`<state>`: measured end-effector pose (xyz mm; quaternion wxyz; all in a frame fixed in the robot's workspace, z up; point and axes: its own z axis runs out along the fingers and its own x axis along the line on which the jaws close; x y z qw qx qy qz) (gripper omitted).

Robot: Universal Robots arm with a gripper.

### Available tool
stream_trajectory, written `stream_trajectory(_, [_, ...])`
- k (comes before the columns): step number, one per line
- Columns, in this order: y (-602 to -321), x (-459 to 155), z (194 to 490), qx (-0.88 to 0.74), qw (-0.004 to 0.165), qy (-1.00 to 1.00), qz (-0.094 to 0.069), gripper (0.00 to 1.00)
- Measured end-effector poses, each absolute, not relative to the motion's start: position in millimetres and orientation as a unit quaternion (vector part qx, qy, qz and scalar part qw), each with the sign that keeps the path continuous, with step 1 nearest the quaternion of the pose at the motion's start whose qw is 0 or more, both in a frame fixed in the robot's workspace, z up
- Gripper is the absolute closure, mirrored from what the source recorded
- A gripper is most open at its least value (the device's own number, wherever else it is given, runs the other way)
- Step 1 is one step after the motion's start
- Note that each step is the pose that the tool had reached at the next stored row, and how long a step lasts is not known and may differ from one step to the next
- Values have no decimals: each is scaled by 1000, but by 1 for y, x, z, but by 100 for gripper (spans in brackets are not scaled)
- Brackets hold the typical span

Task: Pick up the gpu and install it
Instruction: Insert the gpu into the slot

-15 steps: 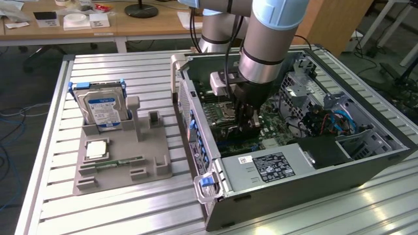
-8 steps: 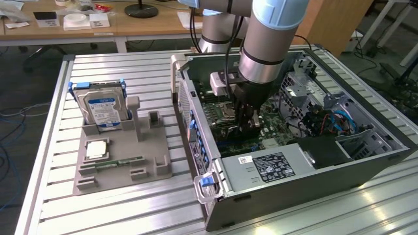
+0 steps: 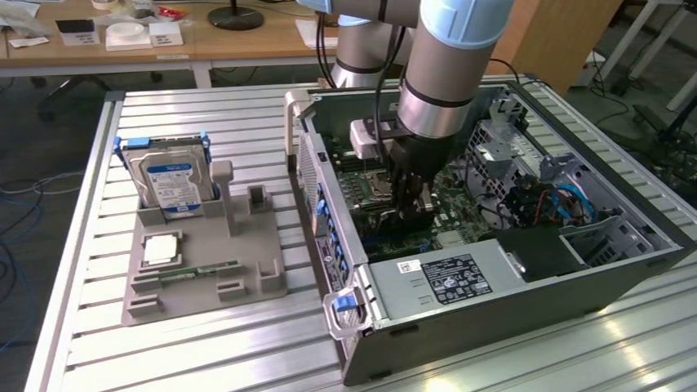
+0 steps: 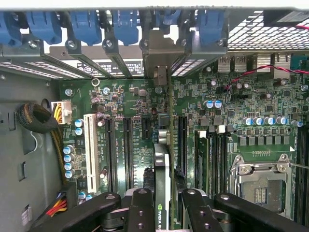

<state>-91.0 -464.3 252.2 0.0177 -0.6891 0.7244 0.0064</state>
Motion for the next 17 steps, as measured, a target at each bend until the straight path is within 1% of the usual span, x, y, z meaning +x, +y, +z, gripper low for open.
stream_trajectory(12, [-464,-91,252,-689,18,725,6,74])
stream_trajectory(14, [-464,-91,252,-689,18,724,6,73])
stream_trajectory(15, [-464,-91,252,-689,17,724,6,66])
stream_trajectory(17, [-464,-91,252,-689,17,724,6,66])
